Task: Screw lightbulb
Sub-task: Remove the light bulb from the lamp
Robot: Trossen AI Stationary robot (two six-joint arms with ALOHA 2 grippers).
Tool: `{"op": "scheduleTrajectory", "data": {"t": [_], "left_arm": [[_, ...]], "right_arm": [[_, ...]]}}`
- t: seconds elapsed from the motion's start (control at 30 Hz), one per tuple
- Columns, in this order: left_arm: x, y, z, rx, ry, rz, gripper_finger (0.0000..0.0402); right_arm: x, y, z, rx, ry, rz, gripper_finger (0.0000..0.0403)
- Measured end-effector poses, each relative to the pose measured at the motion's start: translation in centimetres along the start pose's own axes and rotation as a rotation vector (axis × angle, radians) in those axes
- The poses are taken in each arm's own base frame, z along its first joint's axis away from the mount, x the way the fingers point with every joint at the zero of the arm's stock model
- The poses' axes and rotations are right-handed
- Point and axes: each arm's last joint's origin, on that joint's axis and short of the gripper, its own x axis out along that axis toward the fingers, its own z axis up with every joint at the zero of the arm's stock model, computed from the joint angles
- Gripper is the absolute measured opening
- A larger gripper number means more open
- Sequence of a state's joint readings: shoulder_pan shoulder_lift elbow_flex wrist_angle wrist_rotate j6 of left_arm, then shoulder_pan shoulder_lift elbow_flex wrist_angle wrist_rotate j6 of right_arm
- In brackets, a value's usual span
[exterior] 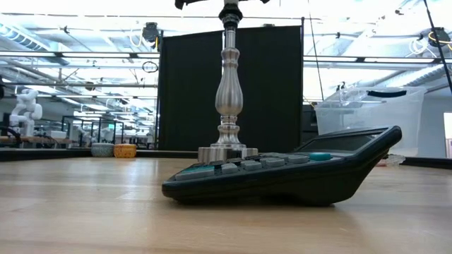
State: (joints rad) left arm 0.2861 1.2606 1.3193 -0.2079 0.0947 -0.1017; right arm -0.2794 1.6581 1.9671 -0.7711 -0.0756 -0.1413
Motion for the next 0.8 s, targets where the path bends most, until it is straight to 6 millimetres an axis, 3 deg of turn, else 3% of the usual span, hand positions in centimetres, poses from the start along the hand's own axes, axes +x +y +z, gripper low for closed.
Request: {"op": "scheduleTrajectory", "data": {"t": [0.6,0.8], "left_arm": [[-0.4,0.01,0.39,0.009,-0.032,0.024,0.0332],[-0.5,0.0,0.47,0.01,-0.037,0.023,0.0332]], "right_arm": [[0.01,-0.05,0.18,-0.038,-0.018,-0.008,0.0311],[0.02,-0.03,0.16,-0.054,-0.017,-0.002,0.0252]]}}
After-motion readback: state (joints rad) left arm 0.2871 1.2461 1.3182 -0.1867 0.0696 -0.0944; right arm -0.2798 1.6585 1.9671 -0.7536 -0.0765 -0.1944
